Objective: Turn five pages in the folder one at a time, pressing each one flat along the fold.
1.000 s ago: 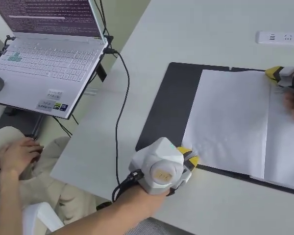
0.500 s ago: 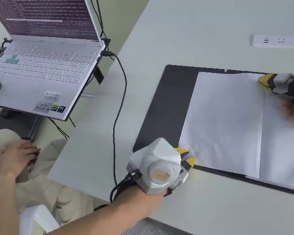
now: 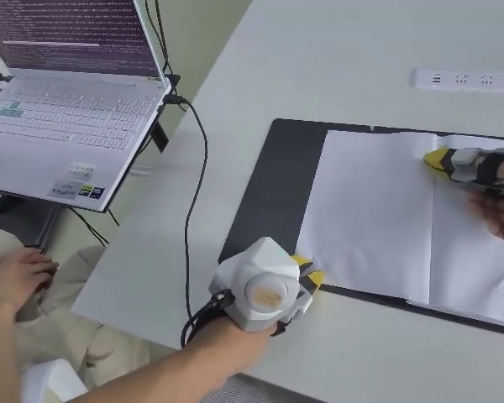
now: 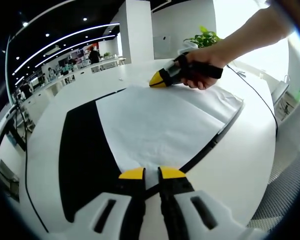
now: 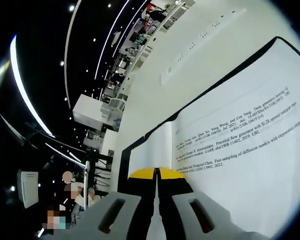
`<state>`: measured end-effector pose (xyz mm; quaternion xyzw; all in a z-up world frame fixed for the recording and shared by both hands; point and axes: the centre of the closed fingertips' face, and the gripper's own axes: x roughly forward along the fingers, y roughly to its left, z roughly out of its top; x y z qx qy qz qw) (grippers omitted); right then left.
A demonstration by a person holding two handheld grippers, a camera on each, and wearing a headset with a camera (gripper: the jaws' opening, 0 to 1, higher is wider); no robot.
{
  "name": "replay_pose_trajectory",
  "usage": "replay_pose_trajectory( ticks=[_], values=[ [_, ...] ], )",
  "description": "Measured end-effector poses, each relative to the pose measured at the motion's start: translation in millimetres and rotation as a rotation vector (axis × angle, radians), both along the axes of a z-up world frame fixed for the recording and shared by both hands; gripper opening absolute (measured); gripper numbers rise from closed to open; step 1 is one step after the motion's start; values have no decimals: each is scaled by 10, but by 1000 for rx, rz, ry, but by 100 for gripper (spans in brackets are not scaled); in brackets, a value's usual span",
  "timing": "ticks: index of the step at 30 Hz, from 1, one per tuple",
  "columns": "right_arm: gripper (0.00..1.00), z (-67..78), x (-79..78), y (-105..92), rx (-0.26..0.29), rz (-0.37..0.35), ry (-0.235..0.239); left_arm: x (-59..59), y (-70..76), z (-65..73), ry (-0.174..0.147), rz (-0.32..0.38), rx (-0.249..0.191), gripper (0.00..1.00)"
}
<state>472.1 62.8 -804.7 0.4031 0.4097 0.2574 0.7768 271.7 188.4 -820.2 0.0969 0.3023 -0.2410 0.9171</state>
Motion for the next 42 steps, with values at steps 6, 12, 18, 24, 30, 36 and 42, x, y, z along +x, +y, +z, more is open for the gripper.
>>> replay_pose_trajectory(
  ticks=[6,12,18,24,30,36,42],
  values=[
    [0,-22,-102,-1,8,24,9,-2,-2,-4,3,4,-1,8],
    [0,-17,-220,-17,21,34,17,-4,-2,-9,2,3,-1,8],
    [0,-3,-322,-6,28,47,21,-1,-2,-14,2,-1,3,8],
    [0,3,-404,-11,30,54,25,-1,-2,-12,-1,-5,7,8],
    [0,18,-515,4,33,74,36,-5,-1,-5,-3,-7,9,8],
    [0,18,-573,-8,42,81,41,-4,-1,0,-2,-7,11,8],
    [0,39,-725,13,47,112,46,-4,0,2,-3,-11,14,8]
  ],
)
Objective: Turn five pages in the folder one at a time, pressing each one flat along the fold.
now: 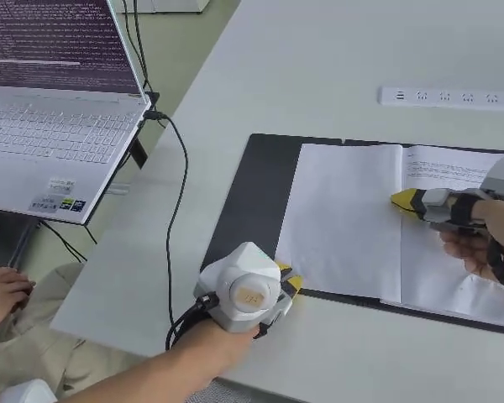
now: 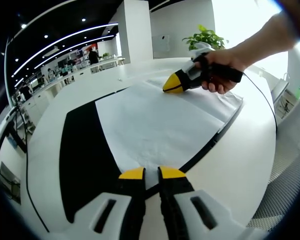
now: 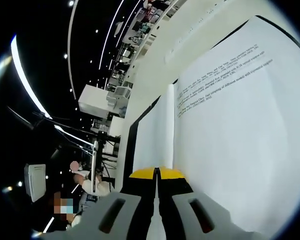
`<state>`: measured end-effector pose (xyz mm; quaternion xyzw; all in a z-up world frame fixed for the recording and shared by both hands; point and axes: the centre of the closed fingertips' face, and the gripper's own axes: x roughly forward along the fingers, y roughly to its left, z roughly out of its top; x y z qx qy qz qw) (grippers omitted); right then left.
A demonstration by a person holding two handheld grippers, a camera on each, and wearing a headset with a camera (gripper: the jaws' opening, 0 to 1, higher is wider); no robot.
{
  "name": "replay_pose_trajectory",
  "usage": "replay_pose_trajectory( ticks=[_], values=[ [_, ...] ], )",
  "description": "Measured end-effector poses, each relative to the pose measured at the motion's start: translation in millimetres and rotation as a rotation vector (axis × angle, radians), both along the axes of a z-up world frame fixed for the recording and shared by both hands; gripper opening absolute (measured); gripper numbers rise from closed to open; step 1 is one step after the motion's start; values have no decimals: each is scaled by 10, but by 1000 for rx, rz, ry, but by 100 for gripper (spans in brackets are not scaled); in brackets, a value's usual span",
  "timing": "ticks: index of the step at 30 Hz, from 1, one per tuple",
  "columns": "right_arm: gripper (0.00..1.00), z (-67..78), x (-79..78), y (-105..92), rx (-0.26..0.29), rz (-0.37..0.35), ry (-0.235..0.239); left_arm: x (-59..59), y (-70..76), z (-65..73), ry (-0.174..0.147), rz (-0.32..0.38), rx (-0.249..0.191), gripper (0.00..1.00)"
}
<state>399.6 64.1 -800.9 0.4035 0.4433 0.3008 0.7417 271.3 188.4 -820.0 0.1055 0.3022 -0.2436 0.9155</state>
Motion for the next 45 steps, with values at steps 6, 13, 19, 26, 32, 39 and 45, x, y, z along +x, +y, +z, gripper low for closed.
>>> replay_pose_trajectory(
  ticks=[6,13,19,26,32,39,45],
  values=[
    [0,-23,-121,7,5,22,9,-5,-1,8,0,-1,2,8],
    [0,-39,-268,19,17,35,20,-6,1,9,-3,-2,5,8],
    [0,-38,-381,26,39,35,31,-5,-1,11,-5,-7,8,8],
    [0,-47,-519,32,50,53,41,-3,-1,9,-10,-7,7,8],
    [0,-40,-681,57,69,69,58,-3,-5,11,-11,-11,10,8],
    [0,-38,-865,71,84,95,75,2,-11,6,-14,-10,10,8],
    [0,-36,-1007,73,96,114,87,5,-13,2,-17,-14,12,8]
  ],
)
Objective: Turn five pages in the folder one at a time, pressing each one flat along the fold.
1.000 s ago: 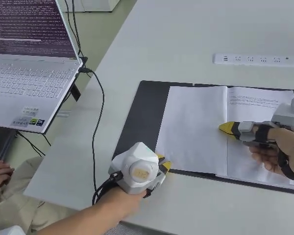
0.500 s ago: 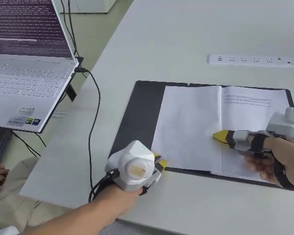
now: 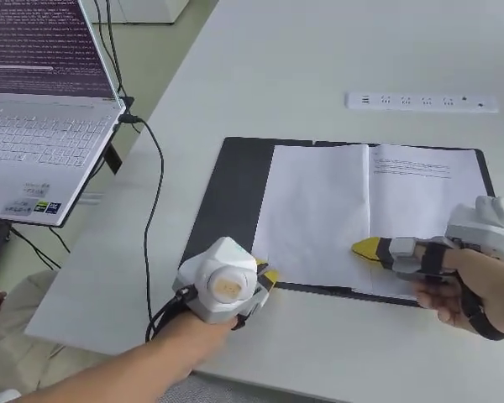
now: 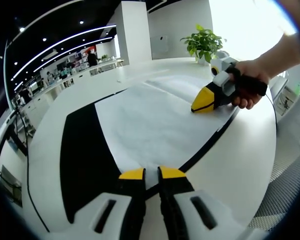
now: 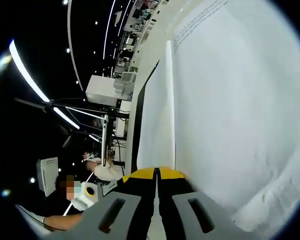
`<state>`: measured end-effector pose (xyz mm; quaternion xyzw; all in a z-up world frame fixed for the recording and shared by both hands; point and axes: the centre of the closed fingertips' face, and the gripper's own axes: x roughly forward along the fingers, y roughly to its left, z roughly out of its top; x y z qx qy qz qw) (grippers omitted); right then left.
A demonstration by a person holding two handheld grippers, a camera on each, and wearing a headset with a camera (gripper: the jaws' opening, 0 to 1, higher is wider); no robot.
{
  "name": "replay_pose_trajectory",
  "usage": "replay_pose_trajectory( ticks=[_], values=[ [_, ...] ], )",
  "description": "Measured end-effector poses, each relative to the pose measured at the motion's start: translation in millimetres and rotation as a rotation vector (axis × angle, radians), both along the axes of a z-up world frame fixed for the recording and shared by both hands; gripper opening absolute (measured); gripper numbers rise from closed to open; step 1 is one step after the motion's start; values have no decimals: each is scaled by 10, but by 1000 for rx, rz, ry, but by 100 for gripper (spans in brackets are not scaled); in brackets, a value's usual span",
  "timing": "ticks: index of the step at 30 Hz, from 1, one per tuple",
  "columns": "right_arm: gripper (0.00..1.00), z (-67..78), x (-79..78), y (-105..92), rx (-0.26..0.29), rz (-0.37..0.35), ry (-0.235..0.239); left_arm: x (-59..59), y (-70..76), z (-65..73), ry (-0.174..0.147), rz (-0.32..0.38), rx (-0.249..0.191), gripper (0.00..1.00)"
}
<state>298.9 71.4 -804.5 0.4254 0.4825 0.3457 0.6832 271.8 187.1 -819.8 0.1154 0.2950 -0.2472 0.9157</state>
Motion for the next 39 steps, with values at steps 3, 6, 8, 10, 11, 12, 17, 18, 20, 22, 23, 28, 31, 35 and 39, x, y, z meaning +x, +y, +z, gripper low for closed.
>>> replay_pose_trajectory(
  ticks=[3,6,8,10,11,12,17,18,20,22,23,28,31,35,39],
  values=[
    [0,0,-63,-6,11,1,10,1,1,-3,-1,0,-1,8],
    [0,-8,-116,-7,17,7,14,-2,0,0,-3,1,-1,8],
    [0,-7,-182,-8,26,10,26,-4,0,0,-4,2,-1,8],
    [0,5,-243,-5,29,18,30,-2,2,-4,-5,3,-1,8],
    [0,10,-266,-5,29,21,30,0,3,-6,-5,3,0,8],
    [0,6,-286,-11,32,24,34,1,4,-8,-6,2,1,8],
    [0,-9,-383,-24,42,36,49,2,5,-8,-8,4,1,8],
    [0,-8,-402,-22,44,39,51,2,6,-8,-8,5,0,8],
    [0,-14,-456,-19,49,48,57,0,6,-4,-9,5,1,8],
    [0,0,-504,-13,52,53,58,0,9,-4,-10,7,-1,8],
    [0,7,-530,-9,53,58,60,1,10,-5,-10,7,-1,8],
    [0,18,-646,-12,56,77,66,4,17,-7,-10,5,2,8],
    [0,34,-718,-24,65,76,78,3,21,-8,-10,8,2,8],
    [0,151,-822,-33,86,91,60,4,28,-2,2,23,-8,8],
    [0,362,-792,-117,101,63,-19,-2,31,8,20,47,-30,8]
  ],
)
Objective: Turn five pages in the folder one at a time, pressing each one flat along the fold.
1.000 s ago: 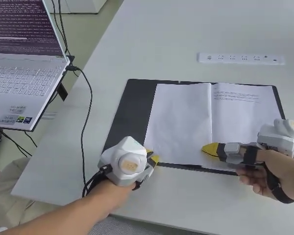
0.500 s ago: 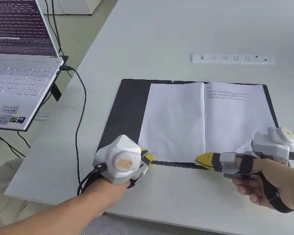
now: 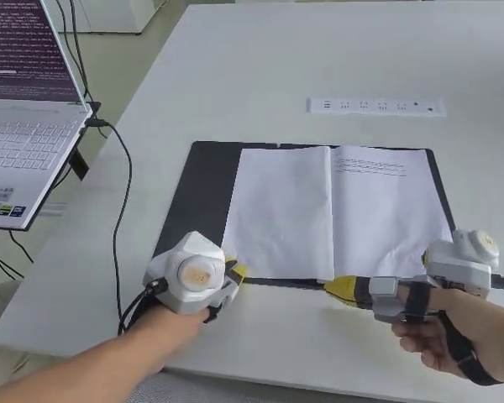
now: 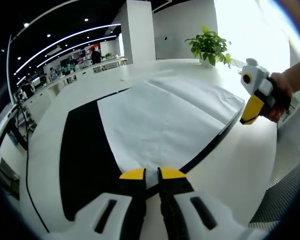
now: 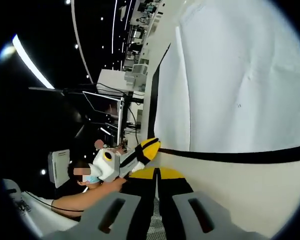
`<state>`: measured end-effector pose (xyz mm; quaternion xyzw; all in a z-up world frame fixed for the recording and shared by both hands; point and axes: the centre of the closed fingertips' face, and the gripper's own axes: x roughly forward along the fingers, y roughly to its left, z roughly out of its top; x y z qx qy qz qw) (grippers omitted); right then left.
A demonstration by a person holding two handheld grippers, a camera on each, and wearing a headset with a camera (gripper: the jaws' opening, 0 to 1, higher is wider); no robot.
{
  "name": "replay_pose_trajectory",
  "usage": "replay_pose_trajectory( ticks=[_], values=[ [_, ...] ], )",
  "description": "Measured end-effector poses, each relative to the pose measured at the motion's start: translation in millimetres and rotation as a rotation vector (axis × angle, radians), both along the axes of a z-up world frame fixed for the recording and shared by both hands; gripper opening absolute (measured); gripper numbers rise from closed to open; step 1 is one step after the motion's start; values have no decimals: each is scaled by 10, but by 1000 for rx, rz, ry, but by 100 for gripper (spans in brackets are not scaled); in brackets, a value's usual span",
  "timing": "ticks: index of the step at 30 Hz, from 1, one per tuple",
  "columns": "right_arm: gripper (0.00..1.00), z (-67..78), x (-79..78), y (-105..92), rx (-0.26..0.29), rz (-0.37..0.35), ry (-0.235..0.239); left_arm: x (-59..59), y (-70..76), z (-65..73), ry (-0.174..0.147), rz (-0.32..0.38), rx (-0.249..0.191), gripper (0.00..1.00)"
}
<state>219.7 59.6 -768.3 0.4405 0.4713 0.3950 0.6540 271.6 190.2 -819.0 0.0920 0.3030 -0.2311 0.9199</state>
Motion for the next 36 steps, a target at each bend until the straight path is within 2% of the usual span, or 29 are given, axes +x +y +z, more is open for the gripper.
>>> replay_pose_trajectory(
  ticks=[4,6,7,9,12,17,19,22,24,25,26,28,32,36],
  values=[
    [0,179,51,-160,-10,-64,-67,-8,-24,7,28,3,-5,11],
    [4,276,97,-276,-15,-111,-101,-29,-42,17,47,-5,8,15],
    [5,319,96,-322,-15,-128,-102,-38,-51,31,52,-8,7,17],
    [6,433,121,-438,-28,-179,-156,-52,-70,126,39,-14,-1,17],
    [17,571,153,-658,-90,-284,-223,-53,-71,269,35,-6,-20,22],
    [30,664,91,-937,-185,-350,-296,-84,-53,530,6,0,-48,30],
    [37,690,56,-999,-215,-359,-315,-110,-32,615,1,4,-53,34],
    [51,706,8,-1132,-319,-379,-381,-163,22,732,-8,24,-61,42],
    [56,697,-15,-1207,-375,-380,-411,-198,44,772,-7,34,-71,47],
    [59,694,-11,-1224,-385,-382,-418,-219,56,790,-7,37,-70,50],
    [60,708,-18,-1264,-417,-398,-442,-263,80,817,-4,44,-71,54],
    [63,700,-44,-1282,-448,-390,-460,-313,96,852,-2,51,-79,59],
    [64,688,-101,-1301,-487,-394,-475,-424,112,929,-8,57,-97,62],
    [65,687,-154,-1329,-550,-372,-517,-534,112,996,8,71,-115,72]
  ],
)
